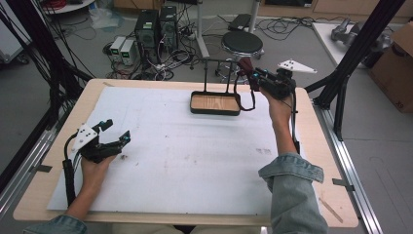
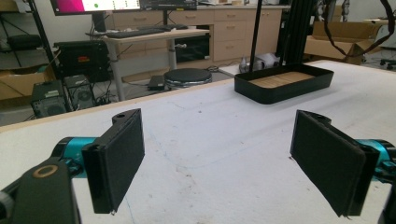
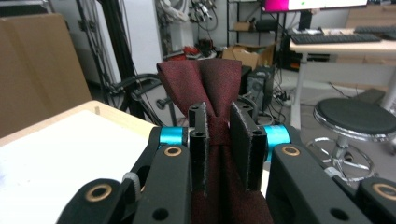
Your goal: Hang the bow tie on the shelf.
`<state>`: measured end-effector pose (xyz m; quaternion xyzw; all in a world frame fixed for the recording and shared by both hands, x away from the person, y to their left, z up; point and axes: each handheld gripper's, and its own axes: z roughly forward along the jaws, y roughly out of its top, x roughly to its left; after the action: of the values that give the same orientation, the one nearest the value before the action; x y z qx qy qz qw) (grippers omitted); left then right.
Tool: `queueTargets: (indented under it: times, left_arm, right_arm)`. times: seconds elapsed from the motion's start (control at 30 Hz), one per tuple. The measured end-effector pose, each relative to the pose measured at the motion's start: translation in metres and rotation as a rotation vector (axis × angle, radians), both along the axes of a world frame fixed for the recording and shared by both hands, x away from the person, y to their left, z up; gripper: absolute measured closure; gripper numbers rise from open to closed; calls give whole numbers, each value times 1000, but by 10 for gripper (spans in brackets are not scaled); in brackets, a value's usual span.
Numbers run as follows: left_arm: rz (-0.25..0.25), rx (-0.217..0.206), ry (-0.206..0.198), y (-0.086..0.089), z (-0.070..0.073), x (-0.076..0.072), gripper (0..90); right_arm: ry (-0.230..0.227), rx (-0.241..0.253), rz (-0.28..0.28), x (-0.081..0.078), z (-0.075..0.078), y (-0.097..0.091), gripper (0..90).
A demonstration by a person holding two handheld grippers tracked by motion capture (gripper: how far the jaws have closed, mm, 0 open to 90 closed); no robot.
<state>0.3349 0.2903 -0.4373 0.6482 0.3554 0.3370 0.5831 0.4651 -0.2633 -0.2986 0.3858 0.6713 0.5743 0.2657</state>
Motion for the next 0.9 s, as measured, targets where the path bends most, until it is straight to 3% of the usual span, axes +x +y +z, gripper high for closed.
queueTargets:
  times: [0.9]
  left_arm:
    - [-8, 2, 0, 0, 0, 0, 183]
  right_arm:
    - [46, 17, -117, 27, -29, -7, 775]
